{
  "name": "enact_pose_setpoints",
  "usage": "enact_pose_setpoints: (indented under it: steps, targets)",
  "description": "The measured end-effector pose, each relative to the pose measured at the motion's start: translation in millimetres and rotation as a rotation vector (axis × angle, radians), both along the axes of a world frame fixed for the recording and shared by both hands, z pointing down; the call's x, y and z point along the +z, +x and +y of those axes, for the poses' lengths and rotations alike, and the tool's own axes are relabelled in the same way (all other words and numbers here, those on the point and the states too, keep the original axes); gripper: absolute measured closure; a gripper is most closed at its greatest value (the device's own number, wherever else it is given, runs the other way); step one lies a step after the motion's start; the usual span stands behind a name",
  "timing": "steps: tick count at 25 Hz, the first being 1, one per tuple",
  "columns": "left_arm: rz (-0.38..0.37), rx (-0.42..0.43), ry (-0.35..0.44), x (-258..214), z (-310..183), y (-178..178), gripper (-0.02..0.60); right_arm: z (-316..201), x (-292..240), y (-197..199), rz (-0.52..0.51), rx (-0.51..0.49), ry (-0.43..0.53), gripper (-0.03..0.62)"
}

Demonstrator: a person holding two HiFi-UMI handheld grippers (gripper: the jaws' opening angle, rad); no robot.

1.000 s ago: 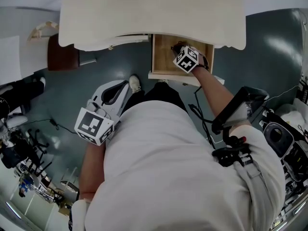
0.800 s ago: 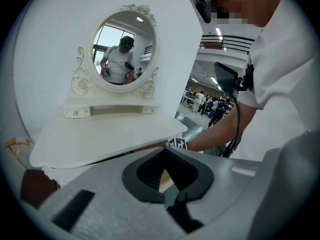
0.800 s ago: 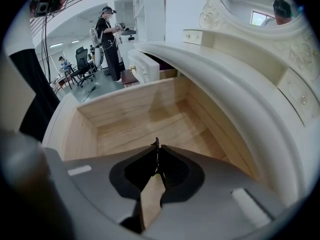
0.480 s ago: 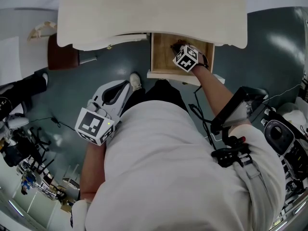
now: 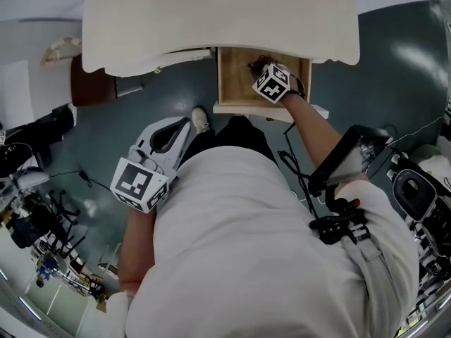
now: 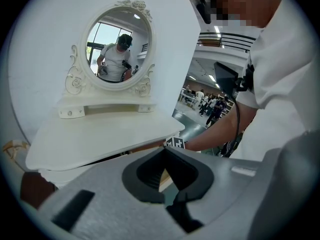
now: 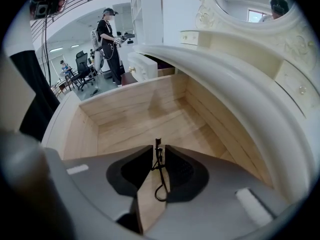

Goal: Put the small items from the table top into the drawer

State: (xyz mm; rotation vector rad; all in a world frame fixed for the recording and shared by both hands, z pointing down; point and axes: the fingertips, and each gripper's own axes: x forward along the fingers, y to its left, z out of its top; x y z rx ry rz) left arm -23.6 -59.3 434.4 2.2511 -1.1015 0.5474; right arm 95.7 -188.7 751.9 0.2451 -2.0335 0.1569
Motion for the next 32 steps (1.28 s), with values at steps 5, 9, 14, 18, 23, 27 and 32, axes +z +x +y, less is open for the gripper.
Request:
enact_pose_setpoints:
  steps: [5,9,14,18,23,27,32]
  targets:
    - [0.011,0.021,0.010,5.2,-4.1,-1.0,0.583,-3.7,-7.1,0.2,-0.017,0.028,0.016,0.516]
    - [0.025,0.050,0.025,10.6,-11.5,2.0,0.583,-7.4,-14.2,6.1,-0.026,0.052,0.032,0.526]
    - [0.039,0.093,0.063,-4.8,-0.9,5.8,0.583,3.9,-47.4,16.8,-0.038,0.099,0.066,0.548]
    - [0.051,0.120,0.094,-16.8,10.4,-2.6,0.583,17.0,-73.4,17.0,-0.050,0.146,0.095,0.577]
    - [0.068,0.153,0.126,-20.5,21.9,-16.8,0.581,34.9,-89.0,15.8,-0.050,0.202,0.108,0.592]
    - [0.081,0.168,0.152,-25.3,32.9,-29.3,0.581,55.1,-103.6,15.5,-0.048,0.249,0.103,0.592]
    - [0.098,0.187,0.172,-30.3,47.7,-47.0,0.581,81.5,-128.9,7.7,-0.064,0.306,0.107,0.592]
